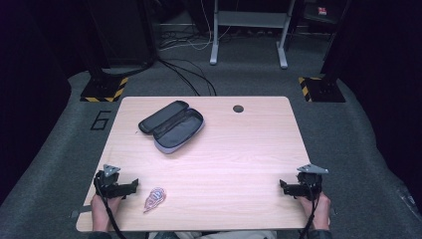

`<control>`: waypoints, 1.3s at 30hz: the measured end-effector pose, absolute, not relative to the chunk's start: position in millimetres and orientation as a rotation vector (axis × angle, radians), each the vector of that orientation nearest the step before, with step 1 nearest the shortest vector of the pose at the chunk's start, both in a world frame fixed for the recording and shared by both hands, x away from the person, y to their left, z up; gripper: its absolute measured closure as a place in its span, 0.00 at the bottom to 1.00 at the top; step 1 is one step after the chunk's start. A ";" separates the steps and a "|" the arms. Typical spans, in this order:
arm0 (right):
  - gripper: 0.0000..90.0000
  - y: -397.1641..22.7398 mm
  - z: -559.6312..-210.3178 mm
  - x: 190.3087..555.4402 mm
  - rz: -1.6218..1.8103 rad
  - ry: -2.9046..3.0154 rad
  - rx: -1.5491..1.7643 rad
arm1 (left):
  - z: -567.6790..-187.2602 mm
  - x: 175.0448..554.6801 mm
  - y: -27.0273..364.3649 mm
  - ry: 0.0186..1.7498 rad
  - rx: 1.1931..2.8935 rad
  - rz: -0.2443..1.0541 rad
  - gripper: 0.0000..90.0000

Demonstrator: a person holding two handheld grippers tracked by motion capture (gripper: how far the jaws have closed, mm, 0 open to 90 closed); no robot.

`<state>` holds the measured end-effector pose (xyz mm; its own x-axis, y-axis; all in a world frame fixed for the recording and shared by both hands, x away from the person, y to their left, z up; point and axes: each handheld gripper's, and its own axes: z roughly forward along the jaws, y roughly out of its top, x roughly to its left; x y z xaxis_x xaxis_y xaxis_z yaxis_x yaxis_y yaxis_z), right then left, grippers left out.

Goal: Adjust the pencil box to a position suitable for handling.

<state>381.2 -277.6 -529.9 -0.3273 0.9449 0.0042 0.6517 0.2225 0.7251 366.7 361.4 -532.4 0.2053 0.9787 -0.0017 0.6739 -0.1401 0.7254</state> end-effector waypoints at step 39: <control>0.01 -277.5 -529.6 381.7 0.887 2.072 1.461 | -491.5 400.5 350.0 1.486 1.847 0.593 0.00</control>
